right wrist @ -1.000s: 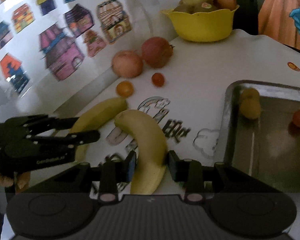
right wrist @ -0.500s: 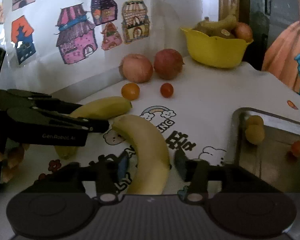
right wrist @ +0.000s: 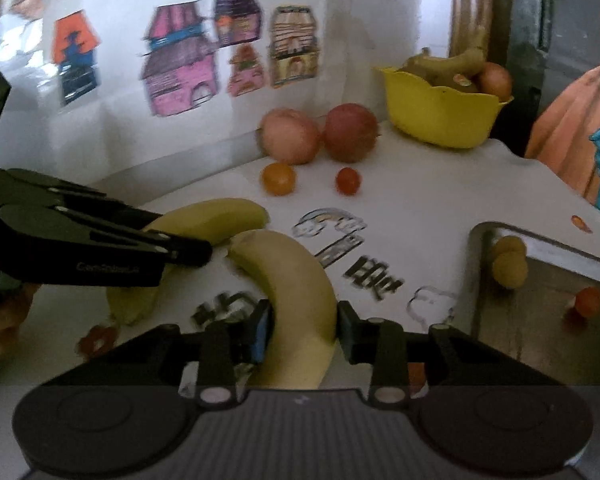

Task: Organize fruits
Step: 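Carry both bananas over the metal tray and lower them in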

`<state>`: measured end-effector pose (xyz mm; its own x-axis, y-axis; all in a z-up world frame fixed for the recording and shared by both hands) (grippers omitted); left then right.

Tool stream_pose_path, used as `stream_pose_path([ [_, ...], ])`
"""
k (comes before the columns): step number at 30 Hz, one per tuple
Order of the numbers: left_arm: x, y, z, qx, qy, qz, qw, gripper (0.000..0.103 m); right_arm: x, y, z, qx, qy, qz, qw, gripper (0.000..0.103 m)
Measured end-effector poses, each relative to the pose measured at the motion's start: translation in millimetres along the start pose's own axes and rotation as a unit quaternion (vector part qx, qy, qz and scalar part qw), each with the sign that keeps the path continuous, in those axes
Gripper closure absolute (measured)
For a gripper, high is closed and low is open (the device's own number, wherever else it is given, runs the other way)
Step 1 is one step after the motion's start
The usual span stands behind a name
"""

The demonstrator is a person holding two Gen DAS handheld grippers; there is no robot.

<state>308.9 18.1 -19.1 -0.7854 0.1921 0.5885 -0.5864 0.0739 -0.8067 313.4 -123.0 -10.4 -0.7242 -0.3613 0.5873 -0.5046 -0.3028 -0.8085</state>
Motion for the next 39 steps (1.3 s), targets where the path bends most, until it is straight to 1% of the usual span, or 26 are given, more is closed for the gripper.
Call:
stream_pose_path([
  [4, 22.8, 17.2, 8.6, -0.002, 0.008, 0.002, 1.0, 0.066, 21.4, 16.7, -13.6, 0.01, -0.001, 0.002, 1.0, 0.065],
  [9, 43.6, 33.4, 20.3, 0.01, 0.019, 0.006, 0.9998, 0.066, 48.1, 38.8, -19.3, -0.01, 0.003, 0.013, 1.0, 0.065],
  [16, 59.9, 45.3, 30.0, 0.055, 0.055, 0.001, 0.997, 0.066, 82.2, 63.9, -9.8, -0.077, -0.004, 0.031, 0.997, 0.065],
  [19, 62.7, 47.5, 31.6, 0.07, 0.061, 0.0, 0.9957, 0.066, 94.1, 72.3, -0.9, -0.121, -0.018, 0.036, 0.992, 0.065],
  [23, 63.6, 48.4, 33.0, 0.11, 0.085, 0.003, 0.9903, 0.067, 108.1, 82.2, 12.5, -0.172, -0.03, 0.05, 0.983, 0.065],
  [26, 61.2, 44.5, 40.0, 0.129, 0.095, 0.011, 0.9871, 0.067, 117.6, 87.3, 20.6, -0.204, -0.037, 0.064, 0.976, 0.065],
  [28, 56.7, 39.6, 46.4, 0.131, 0.099, 0.011, 0.9863, 0.067, 123.0, 88.8, 27.8, -0.221, -0.043, 0.075, 0.971, 0.065],
  [34, 35.4, 8.9, 70.3, 0.141, 0.123, 0.014, 0.9823, 0.067, 139.7, 85.0, 55.8, -0.255, -0.051, 0.11, 0.959, 0.065],
  [36, 25.6, -3.1, 79.8, 0.142, 0.131, 0.016, 0.9811, 0.067, 144.3, 81.6, 70.2, -0.261, -0.045, 0.125, 0.956, 0.065],
  [39, 5.4, -21.1, 95.4, 0.148, 0.143, 0.011, 0.9786, 0.067, 146.8, 76.9, 93.7, -0.265, -0.024, 0.138, 0.954, 0.065],
])
Point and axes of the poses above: each gripper's, at about its wrist camera, not at the fingertips, and x roughly against the way its jaws point, z to its right, y to its underside, the point moved 5 cm from there along -x, roughly the way its jaws point, and after that the axes turned 4 degrees about z, right-handed, at the moved point
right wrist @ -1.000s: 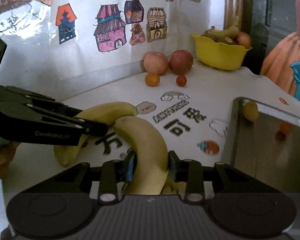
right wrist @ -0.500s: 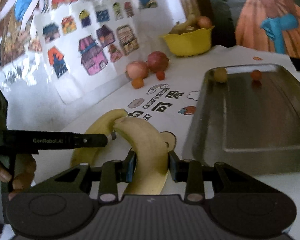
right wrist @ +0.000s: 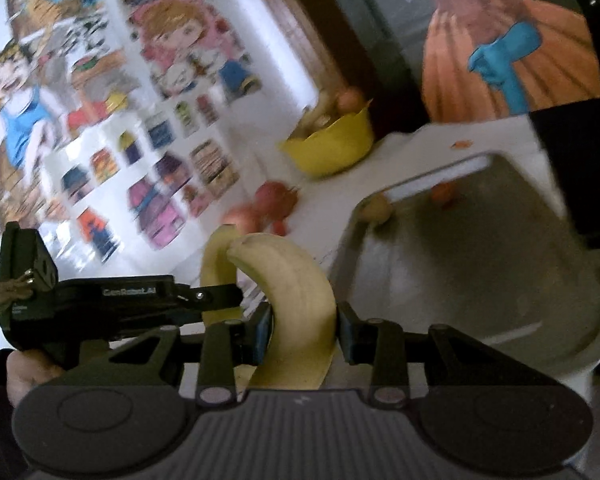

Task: Organize fruits
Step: 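Carry both bananas over the metal tray and lower them in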

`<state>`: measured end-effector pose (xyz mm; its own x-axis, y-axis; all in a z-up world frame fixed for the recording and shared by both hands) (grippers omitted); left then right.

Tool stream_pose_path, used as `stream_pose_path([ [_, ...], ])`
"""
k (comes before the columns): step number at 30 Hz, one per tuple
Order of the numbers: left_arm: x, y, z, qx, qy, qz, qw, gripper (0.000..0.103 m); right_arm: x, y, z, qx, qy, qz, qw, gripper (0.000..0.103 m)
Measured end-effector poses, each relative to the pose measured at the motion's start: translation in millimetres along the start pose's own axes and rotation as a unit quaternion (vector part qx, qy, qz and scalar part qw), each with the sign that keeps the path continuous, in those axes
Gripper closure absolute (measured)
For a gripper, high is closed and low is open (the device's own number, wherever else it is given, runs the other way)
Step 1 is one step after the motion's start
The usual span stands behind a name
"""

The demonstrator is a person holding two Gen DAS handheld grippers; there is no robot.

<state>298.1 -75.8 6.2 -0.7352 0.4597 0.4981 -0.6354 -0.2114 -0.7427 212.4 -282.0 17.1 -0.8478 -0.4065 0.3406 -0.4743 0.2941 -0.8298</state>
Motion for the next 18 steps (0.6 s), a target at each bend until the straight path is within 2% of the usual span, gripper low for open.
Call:
stream_pose_path([
  [9, -60.2, -30.4, 46.2, -0.025, 0.017, -0.011, 0.9995, 0.067, -15.3, -46.5, 76.4, -0.011, 0.075, 0.036, 0.996, 0.064],
  [18, -124.7, -39.5, 80.8, -0.06, 0.004, -0.043, 0.9973, 0.067, -61.8, -81.6, 129.3, -0.025, 0.134, 0.017, 0.991, 0.064],
])
Point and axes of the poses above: each gripper's, at about its wrist camera, not at the fingertips, and x roughly against the way its jaws point, z to its right, y to its underside, the point moved 5 cm from there along -x, roughly the way its jaws point, and after that the axes turned 4 degrees about z, right-handed, at the moved point
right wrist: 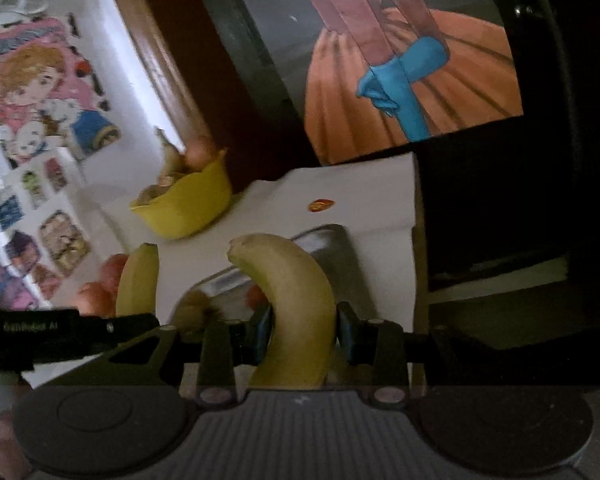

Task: Organize fruits
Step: 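Carry both bananas over the metal tray and lower them in, then open both tools to release the bananas and lift away from the tray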

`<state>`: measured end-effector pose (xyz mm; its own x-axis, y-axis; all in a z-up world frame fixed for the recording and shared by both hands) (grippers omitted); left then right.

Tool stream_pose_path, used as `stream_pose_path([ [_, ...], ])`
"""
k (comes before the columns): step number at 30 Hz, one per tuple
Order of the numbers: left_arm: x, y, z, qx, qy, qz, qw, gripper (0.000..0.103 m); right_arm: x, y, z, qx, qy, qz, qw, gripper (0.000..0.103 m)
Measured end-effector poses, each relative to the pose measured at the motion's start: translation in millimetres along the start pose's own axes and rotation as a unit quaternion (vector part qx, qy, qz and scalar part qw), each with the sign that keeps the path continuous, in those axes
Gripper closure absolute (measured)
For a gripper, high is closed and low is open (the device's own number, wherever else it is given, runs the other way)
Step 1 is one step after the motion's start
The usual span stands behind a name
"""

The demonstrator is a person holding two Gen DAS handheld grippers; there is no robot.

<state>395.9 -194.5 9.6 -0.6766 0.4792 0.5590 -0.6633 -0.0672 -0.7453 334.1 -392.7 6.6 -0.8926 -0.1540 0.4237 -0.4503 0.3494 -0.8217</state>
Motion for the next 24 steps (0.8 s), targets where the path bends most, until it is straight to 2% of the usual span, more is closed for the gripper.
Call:
stream_pose_path([
  [9, -31.7, -3.6, -2.4, 0.006, -0.012, -0.019, 0.9997, 0.067, -33.2, -6.1, -1.3, 0.022, 0.023, -0.055, 0.998, 0.064],
  [13, -37.1, -0.8, -6.8, 0.004, -0.028, -0.019, 0.9994, 0.067, -34.5, -4.7, -6.8, 0.041, 0.034, -0.058, 0.997, 0.064],
  [18, -32.4, -0.6, -6.7, 0.004, -0.021, -0.011, 0.9997, 0.066, -34.2, -2.7, -10.1, 0.056, 0.043, -0.057, 0.996, 0.064],
  [21, -25.2, -2.5, -6.0, 0.008, -0.016, -0.003, 0.9998, 0.056, -32.6, -2.5, -11.1, 0.062, 0.045, -0.052, 0.996, 0.062],
  [22, -22.2, -2.8, -6.3, 0.01, -0.015, 0.0, 0.9998, 0.054, -30.3, -2.6, -11.2, 0.063, 0.043, -0.045, 0.996, 0.06],
  [24, -14.9, -3.8, -7.0, 0.013, -0.012, 0.008, 0.9998, 0.049, -23.2, -4.6, -11.4, 0.063, 0.034, -0.024, 0.997, 0.046],
])
Point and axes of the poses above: each gripper's, at about its wrist camera, not at the fingertips, and x roughly against the way its jaws point, z to its right, y to its underside, the point moved 5 cm from there along -x, roughly the way its jaws point, and after that the axes turned 4 degrees about z, right-handed, at the moved point
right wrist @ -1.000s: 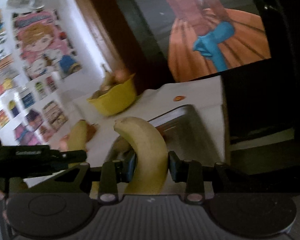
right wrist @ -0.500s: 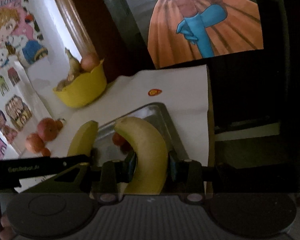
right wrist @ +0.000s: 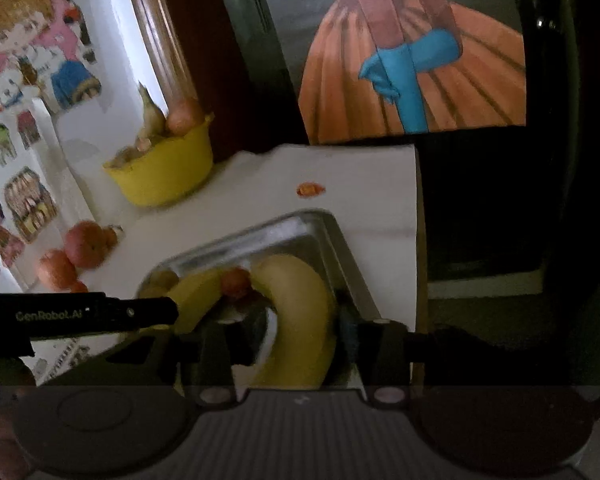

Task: Organize fruits
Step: 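Open both tools to release the bananas and lift away from the tray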

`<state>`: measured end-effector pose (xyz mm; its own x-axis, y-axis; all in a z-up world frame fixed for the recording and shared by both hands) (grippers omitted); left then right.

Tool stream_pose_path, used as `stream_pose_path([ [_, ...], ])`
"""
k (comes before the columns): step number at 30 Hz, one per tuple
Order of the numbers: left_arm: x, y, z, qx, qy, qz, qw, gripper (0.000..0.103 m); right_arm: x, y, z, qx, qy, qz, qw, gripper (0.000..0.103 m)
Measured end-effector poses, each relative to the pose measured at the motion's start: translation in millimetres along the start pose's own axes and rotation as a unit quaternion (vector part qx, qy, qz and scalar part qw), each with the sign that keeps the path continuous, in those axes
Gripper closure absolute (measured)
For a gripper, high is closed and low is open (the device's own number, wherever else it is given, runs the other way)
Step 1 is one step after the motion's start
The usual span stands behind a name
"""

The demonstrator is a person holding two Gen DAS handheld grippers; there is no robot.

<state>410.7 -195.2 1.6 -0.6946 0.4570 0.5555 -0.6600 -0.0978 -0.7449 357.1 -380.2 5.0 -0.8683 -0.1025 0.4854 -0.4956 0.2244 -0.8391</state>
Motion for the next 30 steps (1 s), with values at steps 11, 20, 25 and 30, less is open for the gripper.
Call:
stream_pose_path([
  [11, 53.5, -2.3, -1.5, -0.009, -0.013, 0.07, 0.9974, 0.011, 47.7, -1.2, 4.9, -0.001, 0.015, 0.1, 0.995, 0.01],
  [20, 109.5, 3.0, -12.4, -0.02, -0.035, 0.12, 0.9919, 0.001, 94.9, -0.6, -11.0, 0.002, 0.02, 0.151, 0.988, 0.0],
  [25, 143.0, 13.5, -23.5, -0.022, -0.046, 0.139, 0.9889, 0.001, 123.2, 7.5, -26.4, 0.01, 0.022, 0.165, 0.986, 0.0],
  [30, 176.5, 32.2, -37.7, -0.016, -0.051, 0.142, 0.9884, 0.001, 151.2, 24.9, -44.2, 0.018, 0.025, 0.171, 0.985, 0.0],
])
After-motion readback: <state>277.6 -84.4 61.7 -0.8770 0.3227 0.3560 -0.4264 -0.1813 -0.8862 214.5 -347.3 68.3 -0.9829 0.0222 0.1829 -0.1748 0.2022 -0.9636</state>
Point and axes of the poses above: each gripper's, at about its wrist camera, not at the fingertips, and x roughly against the way its jaws point, z to its right, y to its underside, the point moved 5 cm from there along -x, roughly the way its jaws point, and after that the axes turned 4 degrees about z, right-handed, at the moved point
